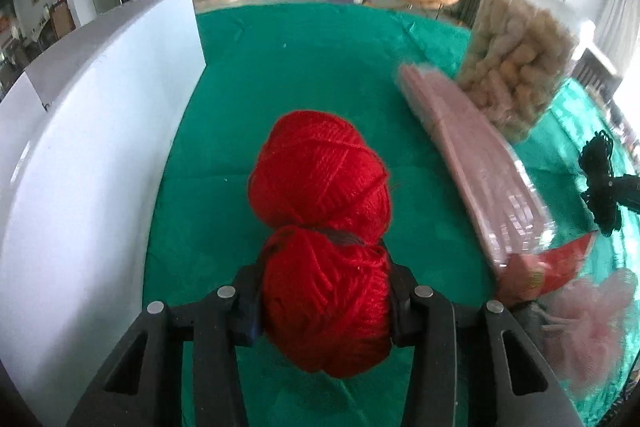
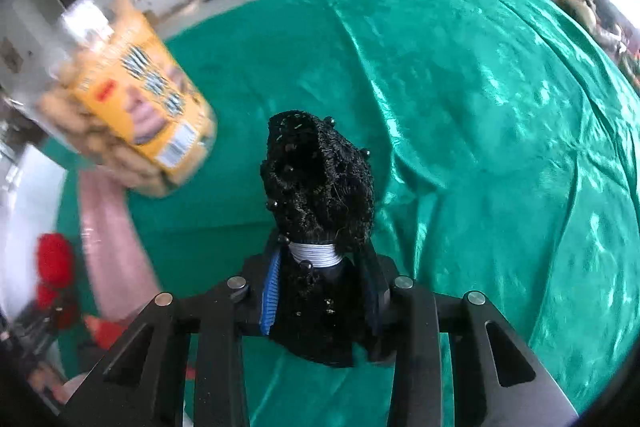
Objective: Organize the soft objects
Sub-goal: 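Grasp the black knit bundle with the right tool while the left tool holds the yarn, then carry the yarn and black bundle into the cardboard box and release both, then return both open tools to the table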
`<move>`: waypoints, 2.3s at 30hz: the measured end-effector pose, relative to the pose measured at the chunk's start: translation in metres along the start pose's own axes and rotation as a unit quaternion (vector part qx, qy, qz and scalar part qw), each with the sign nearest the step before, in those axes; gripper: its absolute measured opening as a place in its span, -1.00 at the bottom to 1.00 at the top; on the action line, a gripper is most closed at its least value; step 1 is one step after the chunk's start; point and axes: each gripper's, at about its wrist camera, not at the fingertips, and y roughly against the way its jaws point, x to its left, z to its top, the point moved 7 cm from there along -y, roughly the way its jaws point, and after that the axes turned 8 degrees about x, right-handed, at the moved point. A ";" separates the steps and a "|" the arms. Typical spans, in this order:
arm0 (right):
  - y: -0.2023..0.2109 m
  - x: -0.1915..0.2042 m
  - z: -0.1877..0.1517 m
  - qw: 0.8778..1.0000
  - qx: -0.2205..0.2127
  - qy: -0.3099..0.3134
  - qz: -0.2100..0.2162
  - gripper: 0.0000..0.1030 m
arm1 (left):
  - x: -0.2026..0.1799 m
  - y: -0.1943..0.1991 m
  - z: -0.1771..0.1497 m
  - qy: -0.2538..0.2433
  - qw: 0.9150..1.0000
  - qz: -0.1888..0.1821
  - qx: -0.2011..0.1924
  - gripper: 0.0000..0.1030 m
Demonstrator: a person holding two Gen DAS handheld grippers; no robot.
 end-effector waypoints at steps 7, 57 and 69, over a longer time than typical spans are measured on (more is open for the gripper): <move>0.069 0.017 0.011 0.998 -0.055 0.022 -0.012 -0.31 | -0.011 0.055 0.012 0.034 0.996 -0.069 -0.048 -0.14; 0.048 -0.092 -0.127 0.989 -0.111 -0.026 -0.093 0.40 | -0.052 0.031 -0.059 -0.035 0.997 -0.049 -0.041 0.98; 0.035 -0.086 -0.135 0.990 -0.094 0.002 -0.109 0.61 | -0.009 -0.003 -0.030 0.005 0.999 0.000 -0.053 0.96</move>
